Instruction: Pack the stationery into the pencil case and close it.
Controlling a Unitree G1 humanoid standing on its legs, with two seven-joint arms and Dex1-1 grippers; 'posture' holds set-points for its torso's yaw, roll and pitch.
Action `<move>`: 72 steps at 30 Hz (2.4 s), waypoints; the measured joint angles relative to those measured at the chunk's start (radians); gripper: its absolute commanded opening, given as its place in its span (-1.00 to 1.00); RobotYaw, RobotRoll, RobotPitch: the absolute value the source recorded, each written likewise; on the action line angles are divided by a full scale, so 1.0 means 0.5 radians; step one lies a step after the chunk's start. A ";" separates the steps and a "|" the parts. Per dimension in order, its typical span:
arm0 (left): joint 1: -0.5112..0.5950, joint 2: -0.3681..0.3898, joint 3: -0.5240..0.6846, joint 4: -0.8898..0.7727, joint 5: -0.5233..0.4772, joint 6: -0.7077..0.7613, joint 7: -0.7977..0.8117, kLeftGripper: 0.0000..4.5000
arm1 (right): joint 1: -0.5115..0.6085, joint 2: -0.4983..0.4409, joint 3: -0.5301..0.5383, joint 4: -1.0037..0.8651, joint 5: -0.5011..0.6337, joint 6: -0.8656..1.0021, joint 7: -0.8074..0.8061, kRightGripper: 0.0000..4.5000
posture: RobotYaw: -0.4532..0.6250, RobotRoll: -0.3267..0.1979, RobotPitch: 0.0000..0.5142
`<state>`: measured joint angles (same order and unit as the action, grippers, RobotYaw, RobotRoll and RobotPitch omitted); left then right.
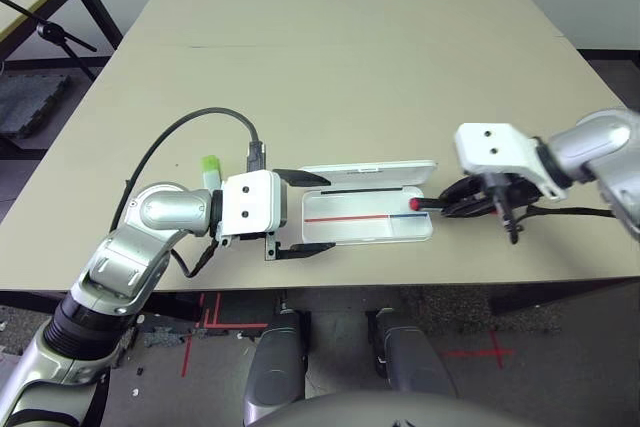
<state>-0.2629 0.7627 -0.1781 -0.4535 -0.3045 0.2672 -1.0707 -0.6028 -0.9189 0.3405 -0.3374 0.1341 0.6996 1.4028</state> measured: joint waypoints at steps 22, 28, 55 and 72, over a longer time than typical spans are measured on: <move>-0.016 -0.030 -0.037 0.007 0.063 0.001 0.016 1.00 | -0.117 0.448 0.263 0.226 -0.323 -0.264 -0.360 -0.77 | -0.03 0.25 -0.55; -0.024 -0.030 -0.037 0.021 0.064 0.001 0.022 1.00 | -0.126 0.433 0.301 0.309 -0.356 -0.378 -0.330 -0.77 | -0.02 0.25 -0.55; -0.074 -0.085 -0.061 0.089 0.108 -0.037 0.023 1.00 | -0.347 0.607 0.386 0.218 -0.379 -0.363 -0.239 -0.77 | -0.03 0.25 -0.59; -0.070 -0.090 -0.061 0.087 0.114 -0.032 0.042 1.00 | -0.340 0.726 0.431 0.457 -0.486 -0.590 -0.343 -0.77 | 0.00 0.25 -0.60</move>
<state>-0.2979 0.7176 -0.2085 -0.4101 -0.2477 0.2511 -1.0497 -0.7729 -0.5559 0.5558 -0.1088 -0.1089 0.4048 1.2312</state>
